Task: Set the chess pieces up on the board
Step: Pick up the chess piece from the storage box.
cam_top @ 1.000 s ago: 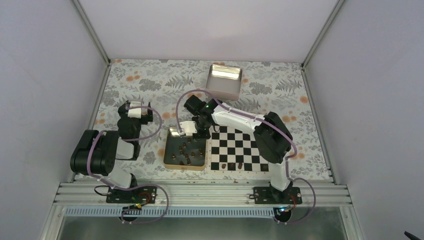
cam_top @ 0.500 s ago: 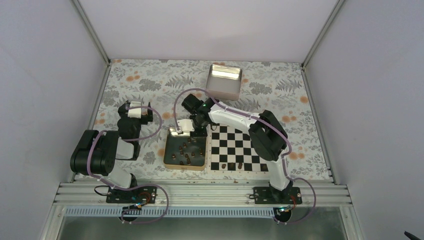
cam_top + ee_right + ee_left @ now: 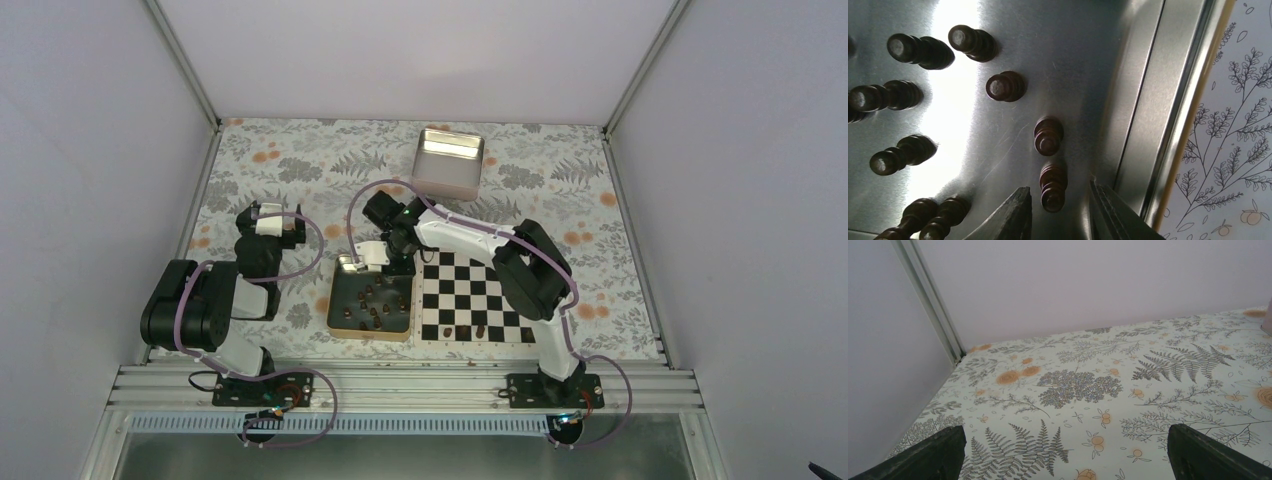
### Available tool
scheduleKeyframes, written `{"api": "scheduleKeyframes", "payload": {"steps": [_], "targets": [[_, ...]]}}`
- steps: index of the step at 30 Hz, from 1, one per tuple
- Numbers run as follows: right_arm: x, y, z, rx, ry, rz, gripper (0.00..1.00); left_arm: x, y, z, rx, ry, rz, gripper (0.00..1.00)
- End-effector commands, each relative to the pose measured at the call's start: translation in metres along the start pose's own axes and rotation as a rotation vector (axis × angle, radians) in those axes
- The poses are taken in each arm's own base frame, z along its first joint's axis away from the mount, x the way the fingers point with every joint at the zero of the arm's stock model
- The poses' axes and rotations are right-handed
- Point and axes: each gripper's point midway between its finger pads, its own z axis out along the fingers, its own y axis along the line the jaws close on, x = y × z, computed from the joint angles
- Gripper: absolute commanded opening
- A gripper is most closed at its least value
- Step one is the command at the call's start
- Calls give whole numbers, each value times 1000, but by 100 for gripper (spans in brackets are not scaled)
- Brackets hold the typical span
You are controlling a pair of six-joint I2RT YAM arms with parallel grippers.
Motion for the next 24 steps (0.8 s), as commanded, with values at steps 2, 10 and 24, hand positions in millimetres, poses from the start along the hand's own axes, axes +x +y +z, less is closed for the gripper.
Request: {"api": "scheduleKeyframes", "payload": {"steps": [2, 10, 24], "targets": [[2, 4, 9, -15, 32, 6, 30, -11, 0, 1, 0, -46, -4, 100], [3, 10, 15, -38, 29, 6, 23, -11, 0, 1, 0, -45, -4, 100], [-11, 25, -37, -16, -75, 19, 7, -11, 0, 1, 0, -46, -4, 100]]}}
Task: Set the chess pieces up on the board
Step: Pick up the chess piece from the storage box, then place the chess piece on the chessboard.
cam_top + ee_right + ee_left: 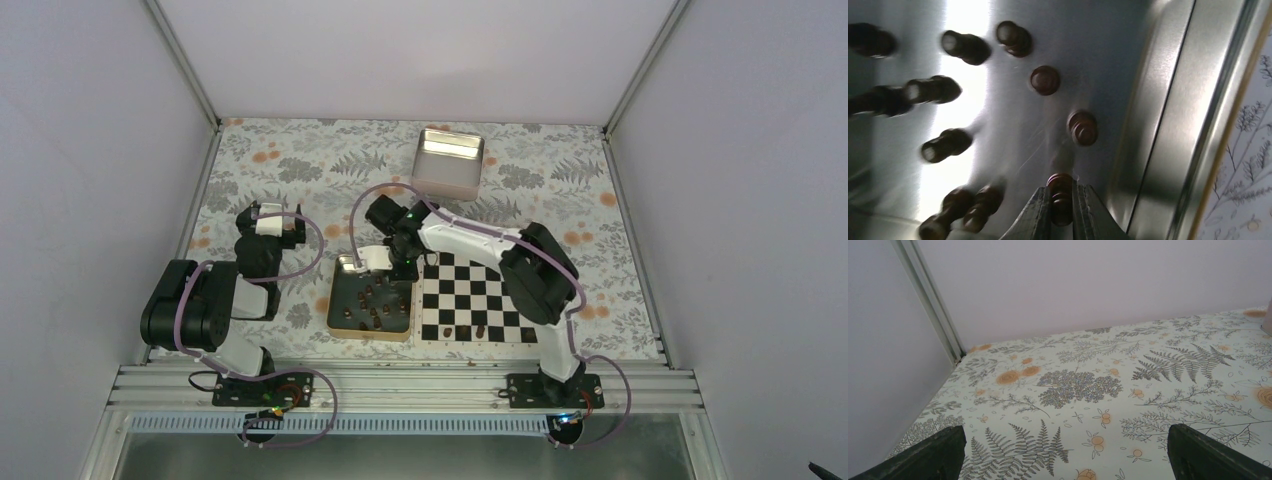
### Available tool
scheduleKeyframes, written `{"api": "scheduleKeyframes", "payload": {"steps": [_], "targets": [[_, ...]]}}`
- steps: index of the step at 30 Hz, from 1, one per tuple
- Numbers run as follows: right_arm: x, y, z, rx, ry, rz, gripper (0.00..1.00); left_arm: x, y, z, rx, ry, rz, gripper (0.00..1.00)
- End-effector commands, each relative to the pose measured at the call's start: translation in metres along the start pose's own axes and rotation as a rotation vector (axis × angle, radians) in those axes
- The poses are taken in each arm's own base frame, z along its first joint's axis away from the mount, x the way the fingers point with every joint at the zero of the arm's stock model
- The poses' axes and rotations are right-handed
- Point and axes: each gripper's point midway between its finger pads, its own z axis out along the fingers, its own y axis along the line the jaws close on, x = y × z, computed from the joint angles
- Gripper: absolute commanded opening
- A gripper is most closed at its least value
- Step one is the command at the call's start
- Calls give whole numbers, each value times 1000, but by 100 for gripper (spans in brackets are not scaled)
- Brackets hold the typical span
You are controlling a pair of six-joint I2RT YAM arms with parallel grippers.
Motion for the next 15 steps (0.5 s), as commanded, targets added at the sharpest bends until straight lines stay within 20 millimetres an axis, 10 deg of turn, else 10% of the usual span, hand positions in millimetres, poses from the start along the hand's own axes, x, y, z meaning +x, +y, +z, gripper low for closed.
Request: {"api": "scheduleKeyframes", "payload": {"steps": [1, 7, 15], "targets": [[-12, 17, -44, 14, -88, 5, 7, -11, 0, 1, 0, -46, -4, 100], [2, 29, -81, 80, -122, 39, 10, -11, 0, 1, -1, -46, -4, 100], [45, 74, -74, 36, -106, 42, 10, -11, -1, 1, 1, -48, -4, 100]]}}
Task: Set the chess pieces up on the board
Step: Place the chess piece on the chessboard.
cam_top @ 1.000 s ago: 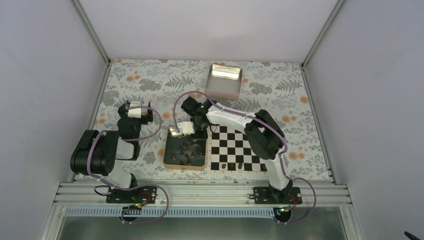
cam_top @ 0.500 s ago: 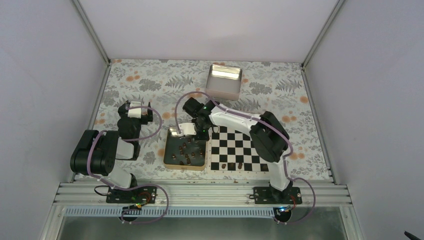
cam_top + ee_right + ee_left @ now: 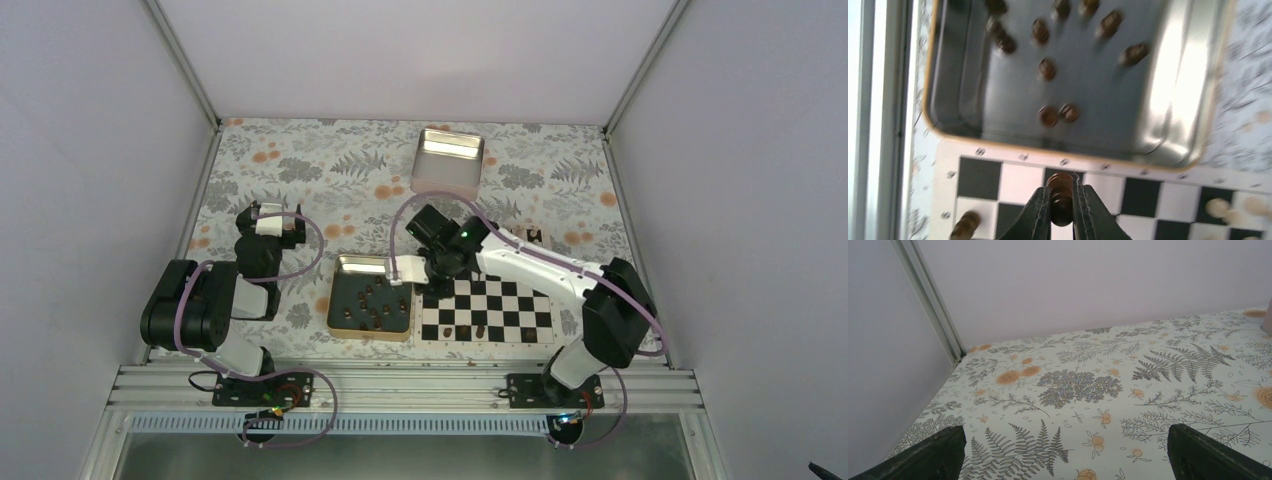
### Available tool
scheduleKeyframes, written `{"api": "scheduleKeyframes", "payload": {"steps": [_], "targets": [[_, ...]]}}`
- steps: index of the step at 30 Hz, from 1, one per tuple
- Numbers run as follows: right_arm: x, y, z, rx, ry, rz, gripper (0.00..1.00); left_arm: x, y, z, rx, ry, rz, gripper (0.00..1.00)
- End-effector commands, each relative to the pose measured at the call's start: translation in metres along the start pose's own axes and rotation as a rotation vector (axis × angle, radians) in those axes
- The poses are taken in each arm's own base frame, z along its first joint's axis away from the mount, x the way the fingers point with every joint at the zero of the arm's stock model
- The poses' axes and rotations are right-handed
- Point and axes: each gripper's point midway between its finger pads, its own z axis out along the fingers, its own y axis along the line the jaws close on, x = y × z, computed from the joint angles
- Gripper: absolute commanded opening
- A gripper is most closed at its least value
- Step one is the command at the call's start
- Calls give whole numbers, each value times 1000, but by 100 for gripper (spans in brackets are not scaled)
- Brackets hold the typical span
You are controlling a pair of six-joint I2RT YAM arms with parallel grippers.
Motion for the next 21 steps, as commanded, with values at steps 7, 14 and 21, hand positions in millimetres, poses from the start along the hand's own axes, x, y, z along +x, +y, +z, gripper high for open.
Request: {"api": "scheduleKeyframes", "payload": {"steps": [7, 14, 21], "targets": [[44, 40, 21, -91, -5, 20, 10, -11, -1, 1, 2, -46, -3, 100], [47, 43, 44, -132, -4, 12, 10, -11, -1, 1, 1, -46, -3, 100], [50, 41, 59, -152, 15, -2, 10, -11, -1, 1, 1, -45, -4, 100]]}}
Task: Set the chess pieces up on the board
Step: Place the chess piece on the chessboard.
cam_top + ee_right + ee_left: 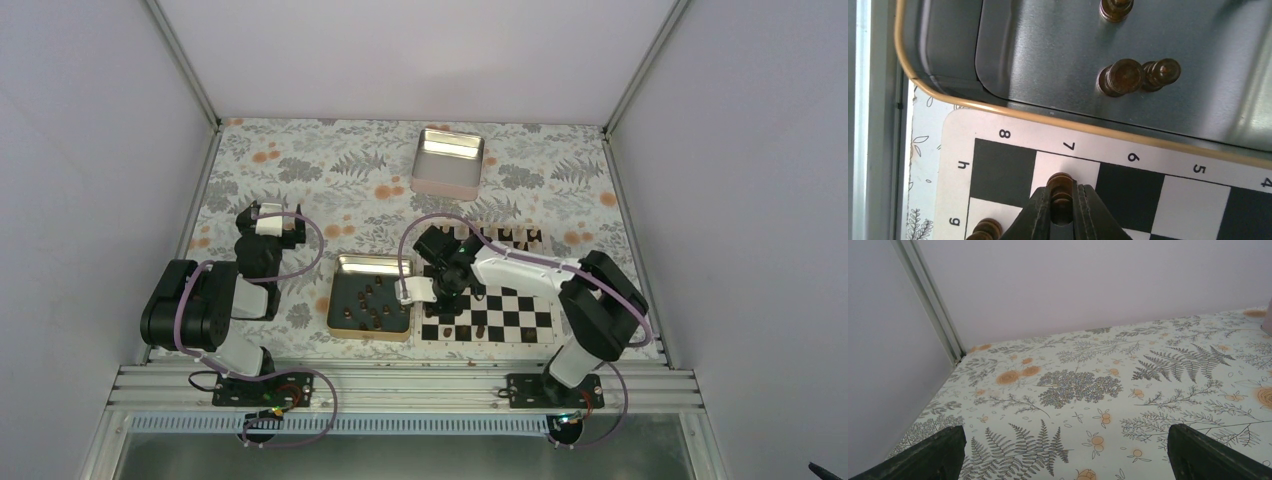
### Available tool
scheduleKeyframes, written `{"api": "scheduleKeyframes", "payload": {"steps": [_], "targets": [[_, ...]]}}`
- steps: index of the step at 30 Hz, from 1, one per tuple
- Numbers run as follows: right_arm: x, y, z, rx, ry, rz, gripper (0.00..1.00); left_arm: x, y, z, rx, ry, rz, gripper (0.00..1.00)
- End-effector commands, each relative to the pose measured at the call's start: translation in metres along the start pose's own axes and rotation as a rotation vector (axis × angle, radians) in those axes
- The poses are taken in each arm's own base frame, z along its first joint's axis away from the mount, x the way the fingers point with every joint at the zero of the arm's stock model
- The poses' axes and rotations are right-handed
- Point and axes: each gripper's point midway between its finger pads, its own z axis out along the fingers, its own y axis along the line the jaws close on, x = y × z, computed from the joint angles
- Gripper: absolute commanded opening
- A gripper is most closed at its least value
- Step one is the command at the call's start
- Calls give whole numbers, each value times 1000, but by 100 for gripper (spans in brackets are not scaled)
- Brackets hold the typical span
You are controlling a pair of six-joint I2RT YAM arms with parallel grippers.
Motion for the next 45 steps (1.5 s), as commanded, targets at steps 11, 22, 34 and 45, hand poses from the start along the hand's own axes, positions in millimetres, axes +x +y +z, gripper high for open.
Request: {"api": "scheduleKeyframes", "payload": {"steps": [11, 22, 34, 45], "targets": [[3, -3, 10, -8, 9, -28, 12, -11, 0, 1, 0, -45, -4, 100], [10, -1, 17, -37, 44, -22, 18, -11, 0, 1, 0, -45, -4, 100], [-15, -15, -32, 55, 4, -38, 37, -11, 0, 1, 1, -47, -4, 100], [-67, -59, -51, 134, -5, -76, 39, -11, -1, 1, 2, -45, -4, 100]]}}
